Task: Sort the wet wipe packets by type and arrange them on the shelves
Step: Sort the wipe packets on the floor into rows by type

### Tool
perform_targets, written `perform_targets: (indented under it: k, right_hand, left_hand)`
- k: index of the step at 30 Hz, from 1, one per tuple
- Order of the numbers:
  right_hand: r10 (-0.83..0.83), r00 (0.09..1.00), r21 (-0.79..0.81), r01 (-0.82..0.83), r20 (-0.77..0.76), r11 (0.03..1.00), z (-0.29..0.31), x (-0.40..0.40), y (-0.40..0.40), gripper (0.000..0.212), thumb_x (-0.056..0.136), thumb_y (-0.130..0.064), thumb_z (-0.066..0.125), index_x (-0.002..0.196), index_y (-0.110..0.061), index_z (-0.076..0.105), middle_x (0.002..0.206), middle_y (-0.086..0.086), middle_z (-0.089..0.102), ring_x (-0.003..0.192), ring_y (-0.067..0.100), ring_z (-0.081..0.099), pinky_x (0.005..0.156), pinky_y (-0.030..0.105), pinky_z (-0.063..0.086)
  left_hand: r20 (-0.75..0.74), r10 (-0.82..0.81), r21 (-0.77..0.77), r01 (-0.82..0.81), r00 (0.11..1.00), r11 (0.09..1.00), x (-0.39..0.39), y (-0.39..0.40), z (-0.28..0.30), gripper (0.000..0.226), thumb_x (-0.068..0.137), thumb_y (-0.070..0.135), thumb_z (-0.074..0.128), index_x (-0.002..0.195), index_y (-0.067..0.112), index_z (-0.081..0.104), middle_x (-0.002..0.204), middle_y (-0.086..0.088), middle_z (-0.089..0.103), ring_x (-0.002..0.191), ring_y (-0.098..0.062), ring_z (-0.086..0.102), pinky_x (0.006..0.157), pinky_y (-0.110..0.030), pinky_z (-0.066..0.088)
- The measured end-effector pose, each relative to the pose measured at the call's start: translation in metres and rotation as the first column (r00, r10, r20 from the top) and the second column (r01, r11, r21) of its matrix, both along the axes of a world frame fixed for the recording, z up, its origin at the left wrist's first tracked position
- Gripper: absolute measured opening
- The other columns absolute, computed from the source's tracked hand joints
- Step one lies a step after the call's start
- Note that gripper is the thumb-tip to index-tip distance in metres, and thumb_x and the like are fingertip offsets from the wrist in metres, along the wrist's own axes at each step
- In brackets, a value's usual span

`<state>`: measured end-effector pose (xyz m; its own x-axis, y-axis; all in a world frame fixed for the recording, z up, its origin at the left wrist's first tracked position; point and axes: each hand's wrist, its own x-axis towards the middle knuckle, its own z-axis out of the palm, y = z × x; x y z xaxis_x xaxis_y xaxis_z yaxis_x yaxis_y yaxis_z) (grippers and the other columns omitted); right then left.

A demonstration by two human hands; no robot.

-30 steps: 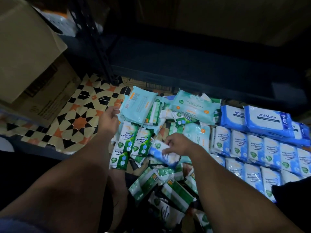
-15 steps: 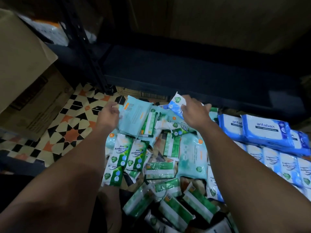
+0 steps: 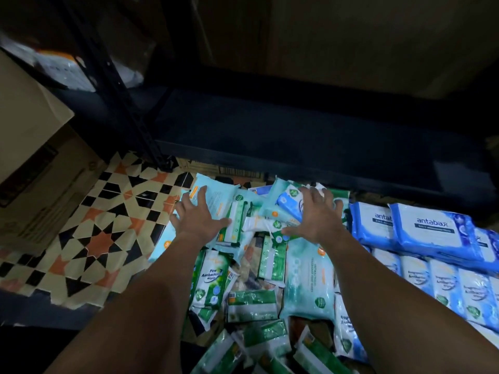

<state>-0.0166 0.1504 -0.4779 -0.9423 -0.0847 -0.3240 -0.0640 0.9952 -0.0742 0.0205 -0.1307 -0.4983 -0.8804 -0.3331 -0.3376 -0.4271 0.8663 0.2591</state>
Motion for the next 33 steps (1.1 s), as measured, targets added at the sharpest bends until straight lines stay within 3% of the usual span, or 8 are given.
perform_targets:
  k: [3, 8, 15, 18, 22, 27, 31, 33]
  right_hand:
    - [0.017, 1.0, -0.017, -0.017, 0.012, 1.0, -0.001, -0.007, 0.002, 0.119, 0.065, -0.077, 0.074, 0.156, -0.026, 0.015, 0.159, 0.005, 0.029, 0.144, 0.031, 0.027, 0.114, 0.06, 0.022]
    - [0.041, 0.999, 0.053, -0.04, -0.022, 0.998, 0.007, 0.006, -0.001, 0.108, 0.073, -0.078, 0.067, 0.151, -0.023, 0.016, 0.143, 0.017, 0.042, 0.13, 0.038, 0.037, 0.106, 0.056, 0.03]
    - [0.03, 0.999, 0.049, -0.029, -0.017, 0.998, 0.015, 0.061, 0.0, 0.109, 0.073, -0.084, 0.058, 0.151, -0.022, 0.014, 0.145, 0.019, 0.038, 0.134, 0.038, 0.035, 0.11, 0.059, 0.028]
    - [0.019, 1.0, 0.055, -0.018, -0.016, 0.998, 0.016, 0.093, -0.005, 0.104, 0.076, -0.081, 0.059, 0.148, -0.023, 0.013, 0.143, 0.02, 0.039, 0.133, 0.038, 0.036, 0.11, 0.058, 0.028]
    - [-0.029, 0.999, 0.077, 0.027, 0.021, 0.997, 0.007, 0.141, -0.011, 0.101, 0.08, -0.078, 0.057, 0.151, -0.021, 0.014, 0.146, 0.023, 0.035, 0.135, 0.04, 0.033, 0.111, 0.056, 0.025]
    - [-0.046, 0.997, 0.12, 0.039, 0.059, 0.992, -0.008, 0.176, -0.018, 0.106, 0.074, -0.083, 0.058, 0.15, -0.023, 0.015, 0.142, 0.021, 0.032, 0.133, 0.04, 0.03, 0.112, 0.055, 0.022]
    - [-0.049, 0.998, 0.118, 0.043, 0.049, 0.992, -0.005, 0.176, -0.012, 0.105, 0.072, -0.091, 0.043, 0.149, -0.022, 0.022, 0.139, 0.018, 0.039, 0.128, 0.038, 0.037, 0.108, 0.052, 0.028]
    - [-0.058, 0.998, 0.073, 0.06, -0.028, 0.996, -0.005, 0.175, -0.01, 0.099, 0.075, -0.091, 0.028, 0.14, -0.017, 0.043, 0.125, 0.018, 0.053, 0.114, 0.037, 0.049, 0.096, 0.052, 0.04]
  left_hand:
    - [-0.035, 0.018, 0.006, -0.018, 0.999, 1.0, 0.0, 0.002, 0.002, 0.106, 0.075, 0.067, 0.072, 0.154, 0.039, 0.009, 0.16, -0.016, 0.012, 0.146, -0.038, 0.015, 0.114, -0.059, 0.019]
    - [-0.139, 0.06, 0.06, -0.052, 0.988, 0.997, 0.01, 0.006, 0.008, 0.102, 0.066, 0.057, 0.081, 0.148, 0.04, 0.024, 0.15, -0.017, 0.027, 0.138, -0.038, 0.025, 0.106, -0.058, 0.029]
    - [-0.261, -0.096, -0.011, 0.097, 0.961, 0.995, 0.059, 0.045, 0.022, 0.113, 0.056, 0.074, 0.072, 0.151, 0.041, 0.02, 0.14, -0.012, 0.031, 0.125, -0.032, 0.037, 0.102, -0.047, 0.038]
    - [-0.252, -0.164, -0.071, 0.151, 0.954, 0.986, 0.083, 0.067, 0.021, 0.117, 0.057, 0.079, 0.066, 0.155, 0.039, 0.016, 0.139, -0.014, 0.032, 0.124, -0.033, 0.037, 0.101, -0.045, 0.039]
    - [-0.137, -0.096, -0.093, 0.084, 0.986, 0.992, 0.119, 0.083, 0.012, 0.122, 0.063, 0.085, 0.062, 0.157, 0.036, 0.002, 0.147, -0.017, 0.023, 0.132, -0.034, 0.031, 0.107, -0.044, 0.035]
    - [-0.061, -0.166, -0.173, 0.153, 0.984, 0.973, 0.149, 0.089, 0.002, 0.119, 0.07, 0.08, 0.06, 0.157, 0.038, -0.009, 0.157, -0.017, 0.013, 0.14, -0.034, 0.024, 0.112, -0.044, 0.03]
    - [-0.122, -0.154, -0.15, 0.135, 0.981, 0.979, 0.146, 0.086, 0.002, 0.103, 0.076, 0.084, 0.044, 0.159, 0.037, 0.005, 0.156, -0.014, 0.02, 0.139, -0.033, 0.028, 0.109, -0.045, 0.031]
    - [-0.206, -0.13, -0.113, 0.108, 0.97, 0.988, 0.141, 0.082, 0.004, 0.09, 0.08, 0.077, 0.034, 0.158, 0.034, 0.021, 0.153, -0.015, 0.029, 0.135, -0.033, 0.033, 0.104, -0.046, 0.035]
